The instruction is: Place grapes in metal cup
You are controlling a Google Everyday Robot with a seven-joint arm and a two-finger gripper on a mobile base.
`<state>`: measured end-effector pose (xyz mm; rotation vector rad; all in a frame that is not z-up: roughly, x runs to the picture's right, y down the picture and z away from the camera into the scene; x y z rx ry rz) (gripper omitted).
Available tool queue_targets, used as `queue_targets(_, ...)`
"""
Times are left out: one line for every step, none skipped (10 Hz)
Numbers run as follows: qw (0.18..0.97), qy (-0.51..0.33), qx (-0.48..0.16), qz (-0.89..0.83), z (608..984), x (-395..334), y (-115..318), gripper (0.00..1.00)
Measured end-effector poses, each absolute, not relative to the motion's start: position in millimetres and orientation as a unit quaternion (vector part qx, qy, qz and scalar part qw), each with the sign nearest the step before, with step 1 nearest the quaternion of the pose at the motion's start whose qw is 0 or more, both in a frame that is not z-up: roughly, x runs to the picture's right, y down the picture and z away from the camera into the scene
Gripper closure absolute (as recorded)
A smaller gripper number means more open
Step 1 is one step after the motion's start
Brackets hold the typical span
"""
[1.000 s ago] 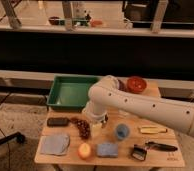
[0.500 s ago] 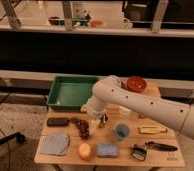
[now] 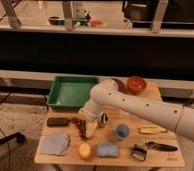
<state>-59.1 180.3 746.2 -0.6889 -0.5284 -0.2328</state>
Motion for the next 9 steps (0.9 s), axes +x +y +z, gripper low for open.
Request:
queue_targets(0.899,-0.256,-0.335,-0.116,747.0,-62.8,185.4,0.20)
queue_targets(0.898,-0.257,-0.336,-0.120,748.2,-65.0,189.6,0.20)
queue_targets(0.897,-0.259,-0.335,-0.124,750.4,-68.0,194.4,0.20)
queue_targets(0.896,-0.263,-0.334,-0.130,754.8,-72.4,198.2,0.20)
queue_targets(0.894,-0.268,-0.333,-0.135,760.3,-76.4,200.5,0.20)
queue_targets(0.892,-0.274,-0.331,-0.139,766.2,-79.8,201.3,0.20)
queue_targets(0.891,-0.279,-0.329,-0.143,772.3,-83.2,200.8,0.20)
queue_targets(0.890,-0.283,-0.326,-0.146,777.7,-85.9,198.5,0.20)
queue_targets(0.891,-0.285,-0.323,-0.147,781.5,-87.1,196.0,0.20)
